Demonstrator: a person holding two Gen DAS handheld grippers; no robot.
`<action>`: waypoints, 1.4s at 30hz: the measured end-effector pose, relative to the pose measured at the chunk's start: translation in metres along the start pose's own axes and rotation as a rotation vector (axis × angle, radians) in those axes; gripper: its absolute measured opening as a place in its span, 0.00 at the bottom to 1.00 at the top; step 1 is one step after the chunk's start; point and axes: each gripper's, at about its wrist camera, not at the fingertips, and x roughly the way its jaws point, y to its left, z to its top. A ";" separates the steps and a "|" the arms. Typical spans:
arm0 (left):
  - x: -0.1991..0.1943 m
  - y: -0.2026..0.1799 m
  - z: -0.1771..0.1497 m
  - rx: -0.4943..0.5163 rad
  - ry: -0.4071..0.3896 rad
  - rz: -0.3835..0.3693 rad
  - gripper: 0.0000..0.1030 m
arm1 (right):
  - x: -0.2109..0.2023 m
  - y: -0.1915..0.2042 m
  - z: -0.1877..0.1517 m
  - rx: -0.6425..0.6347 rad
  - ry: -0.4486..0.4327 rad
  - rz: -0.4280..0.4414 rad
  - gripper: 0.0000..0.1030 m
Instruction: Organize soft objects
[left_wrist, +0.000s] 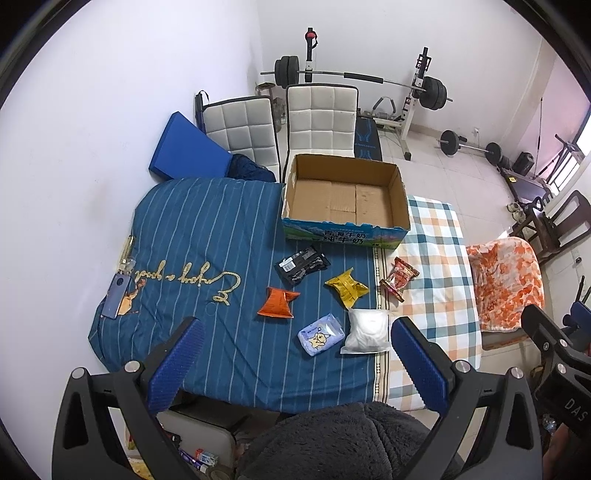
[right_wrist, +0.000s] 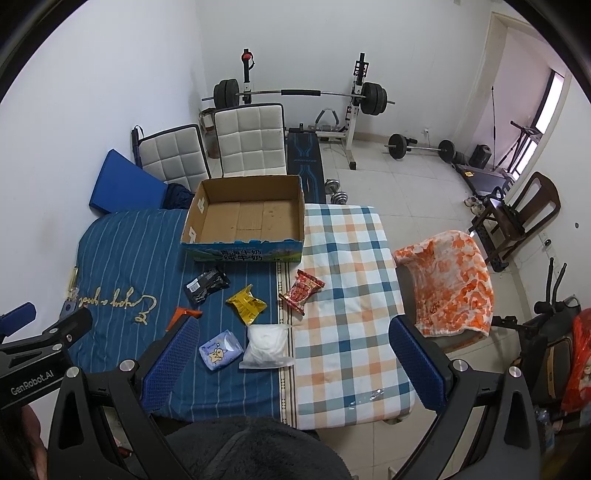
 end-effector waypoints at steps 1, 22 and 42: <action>0.000 -0.001 0.000 0.001 0.000 0.000 1.00 | 0.000 0.000 0.000 0.001 0.001 0.003 1.00; -0.001 -0.005 -0.005 0.012 0.018 -0.007 1.00 | 0.005 -0.011 -0.015 0.018 0.026 -0.009 1.00; 0.000 -0.010 -0.008 0.014 0.016 -0.001 1.00 | 0.004 -0.022 -0.011 0.035 -0.002 0.000 1.00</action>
